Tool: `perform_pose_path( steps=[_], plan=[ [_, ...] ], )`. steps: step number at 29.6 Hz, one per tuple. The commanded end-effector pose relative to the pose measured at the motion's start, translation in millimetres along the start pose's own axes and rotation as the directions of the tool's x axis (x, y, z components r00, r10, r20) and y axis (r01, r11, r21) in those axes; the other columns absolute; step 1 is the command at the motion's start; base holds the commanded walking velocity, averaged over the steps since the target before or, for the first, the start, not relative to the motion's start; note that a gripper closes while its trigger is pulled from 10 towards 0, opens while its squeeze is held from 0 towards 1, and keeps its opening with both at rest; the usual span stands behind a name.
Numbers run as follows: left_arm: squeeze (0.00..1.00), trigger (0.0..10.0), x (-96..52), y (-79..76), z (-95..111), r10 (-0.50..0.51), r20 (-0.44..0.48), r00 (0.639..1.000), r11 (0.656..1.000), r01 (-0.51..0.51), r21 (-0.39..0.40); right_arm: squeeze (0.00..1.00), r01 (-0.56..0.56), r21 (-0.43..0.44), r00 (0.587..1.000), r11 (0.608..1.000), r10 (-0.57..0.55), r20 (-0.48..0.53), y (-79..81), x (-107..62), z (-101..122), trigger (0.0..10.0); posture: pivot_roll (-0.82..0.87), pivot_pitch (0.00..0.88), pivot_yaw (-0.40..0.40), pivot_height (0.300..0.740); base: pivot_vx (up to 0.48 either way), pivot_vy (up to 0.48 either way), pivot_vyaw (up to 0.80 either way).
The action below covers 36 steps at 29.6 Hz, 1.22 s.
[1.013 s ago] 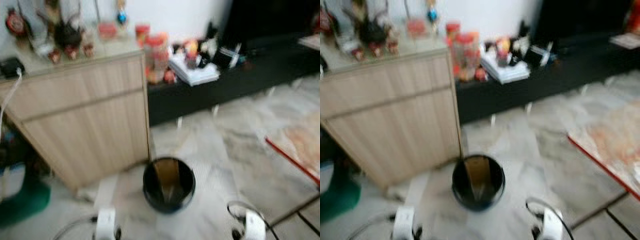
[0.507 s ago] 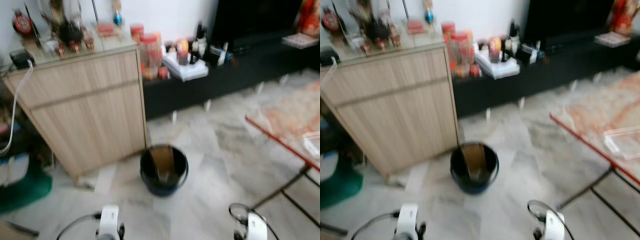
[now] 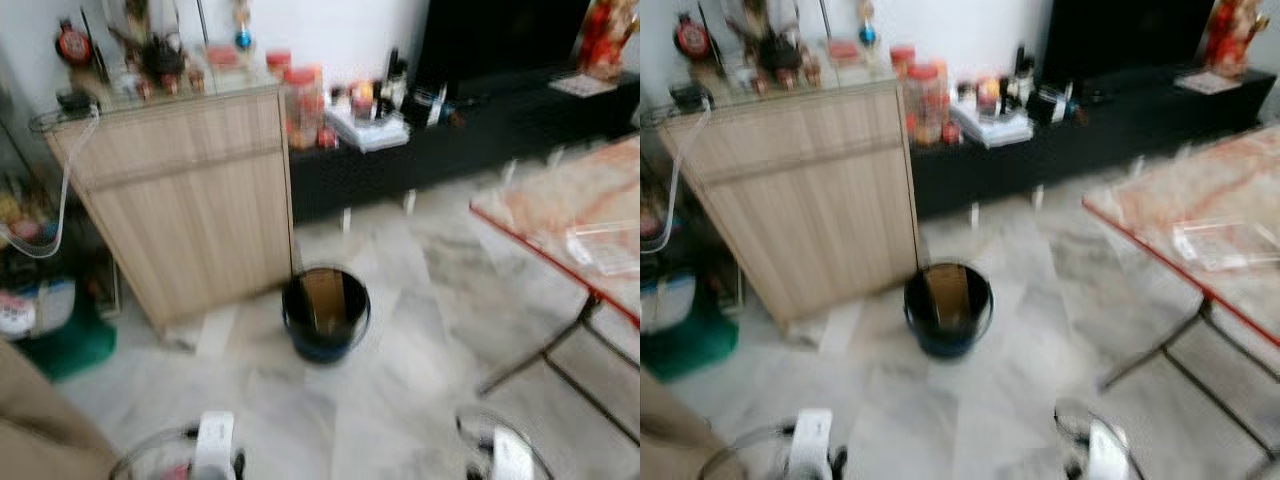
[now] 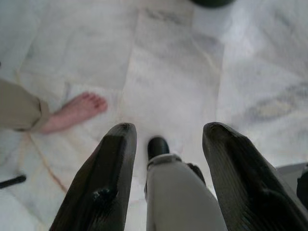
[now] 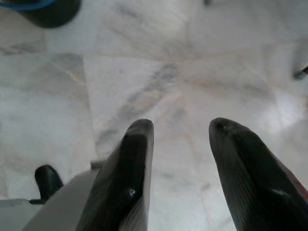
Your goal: Picking trash to rubbish bin
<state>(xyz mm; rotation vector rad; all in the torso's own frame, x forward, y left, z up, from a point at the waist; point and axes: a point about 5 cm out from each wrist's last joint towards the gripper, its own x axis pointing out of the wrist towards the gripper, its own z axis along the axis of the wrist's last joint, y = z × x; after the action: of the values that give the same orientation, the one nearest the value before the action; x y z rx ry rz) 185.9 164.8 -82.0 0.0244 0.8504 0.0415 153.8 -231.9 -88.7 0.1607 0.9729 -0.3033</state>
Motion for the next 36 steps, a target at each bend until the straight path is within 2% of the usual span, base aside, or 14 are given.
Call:
perform_pose_path(
  steps=[1,7,8,16,36],
  plan=[
    [0.0,10.0,0.9,-2.5,3.0,-0.008,0.006,1.0,1.0,0.007,0.009,0.0,0.011,0.001,1.0,1.0,-0.011,0.009,-2.1,0.2,2.8,10.0,-0.07,0.024,-0.044,0.74,0.0,0.0,0.0],
    [0.0,10.0,1.1,-3.7,3.3,-0.013,0.004,1.0,1.0,0.012,0.015,0.0,0.023,0.001,1.0,1.0,-0.023,0.012,-4.8,0.2,4.0,10.0,-0.08,0.018,-0.046,0.74,0.0,0.0,0.0],
    [0.0,10.0,1.0,-4.2,3.0,-0.014,0.002,1.0,1.0,0.014,0.017,0.0,0.03,-0.02,1.0,0.999,-0.03,0.004,-6.1,0.2,4.2,10.0,-0.08,0.015,-0.046,0.74,0.0,0.0,-0.79],
    [0.0,10.0,0.9,-5.7,2.3,-0.02,-0.002,1.0,1.0,0.02,0.024,0.0,0.041,-0.027,0.999,0.999,-0.041,-0.007,-8.7,0.1,3.5,10.0,-0.09,0.0,-0.044,0.74,0.0,0.0,-0.78],
    [0.0,10.0,1.8,-4.7,5.1,-0.022,0.001,1.0,0.999,0.022,0.034,0.0,0.058,-0.019,0.998,0.998,-0.058,-0.002,-11.0,-0.1,4.2,10.0,-0.08,0.0,-0.04,0.74,0.0,0.0,-0.78]
  ],
)
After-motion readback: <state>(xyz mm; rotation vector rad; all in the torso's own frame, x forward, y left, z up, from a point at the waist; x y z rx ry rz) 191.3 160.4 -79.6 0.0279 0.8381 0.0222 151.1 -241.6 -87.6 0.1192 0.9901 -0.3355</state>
